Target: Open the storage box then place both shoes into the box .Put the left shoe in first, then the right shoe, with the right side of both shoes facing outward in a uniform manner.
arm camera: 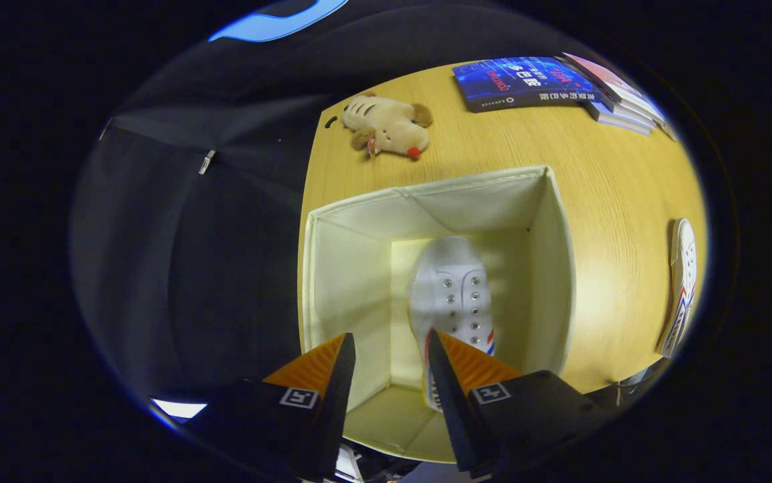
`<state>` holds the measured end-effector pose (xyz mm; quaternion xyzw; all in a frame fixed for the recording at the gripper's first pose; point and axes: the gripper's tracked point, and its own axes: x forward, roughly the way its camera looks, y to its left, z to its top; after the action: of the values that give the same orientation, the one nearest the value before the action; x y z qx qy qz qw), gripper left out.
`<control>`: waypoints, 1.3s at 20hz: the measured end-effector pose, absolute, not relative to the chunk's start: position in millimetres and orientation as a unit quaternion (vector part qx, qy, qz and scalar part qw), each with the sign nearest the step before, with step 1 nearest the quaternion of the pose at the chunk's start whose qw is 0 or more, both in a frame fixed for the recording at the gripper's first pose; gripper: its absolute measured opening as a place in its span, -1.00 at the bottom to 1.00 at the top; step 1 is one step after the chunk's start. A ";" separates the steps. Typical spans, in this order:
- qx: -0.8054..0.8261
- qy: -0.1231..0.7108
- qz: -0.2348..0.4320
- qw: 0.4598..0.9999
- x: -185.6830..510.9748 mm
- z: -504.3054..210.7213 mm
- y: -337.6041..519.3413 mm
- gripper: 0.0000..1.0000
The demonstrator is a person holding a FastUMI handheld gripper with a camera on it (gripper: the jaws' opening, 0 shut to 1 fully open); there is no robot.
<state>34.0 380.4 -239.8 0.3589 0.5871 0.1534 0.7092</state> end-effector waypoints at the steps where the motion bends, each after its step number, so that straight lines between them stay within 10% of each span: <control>1: 0.360 0.585 0.162 0.708 30.4 -235.8 379.5 0.57; 12: 0.374 0.519 0.186 0.746 8.6 -184.0 257.9 0.75; 26: 0.332 0.571 -0.024 0.750 -67.1 -348.1 -7.5 0.75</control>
<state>-67.1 -7.5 -348.1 0.3324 0.5712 -0.0244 0.7501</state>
